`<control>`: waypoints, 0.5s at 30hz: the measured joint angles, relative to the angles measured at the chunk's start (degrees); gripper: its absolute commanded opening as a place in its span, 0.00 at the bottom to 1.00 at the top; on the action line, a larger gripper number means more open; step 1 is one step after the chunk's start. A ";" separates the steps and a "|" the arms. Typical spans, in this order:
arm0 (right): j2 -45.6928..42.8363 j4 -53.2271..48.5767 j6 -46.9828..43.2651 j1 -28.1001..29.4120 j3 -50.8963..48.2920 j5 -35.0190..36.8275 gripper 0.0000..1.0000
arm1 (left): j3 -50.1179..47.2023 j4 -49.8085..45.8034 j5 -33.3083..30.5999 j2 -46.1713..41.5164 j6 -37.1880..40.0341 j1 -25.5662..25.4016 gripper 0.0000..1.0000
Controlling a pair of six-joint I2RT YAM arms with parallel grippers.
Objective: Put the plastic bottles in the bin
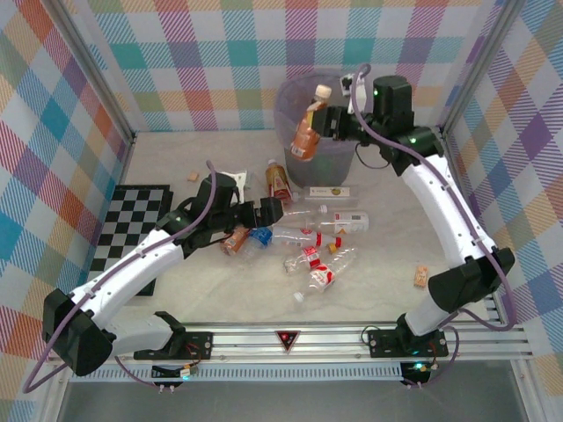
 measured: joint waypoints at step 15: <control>35.17 -11.47 -4.24 -0.35 43.60 16.15 0.40 | -1.60 -8.52 -5.29 0.81 2.12 0.00 1.00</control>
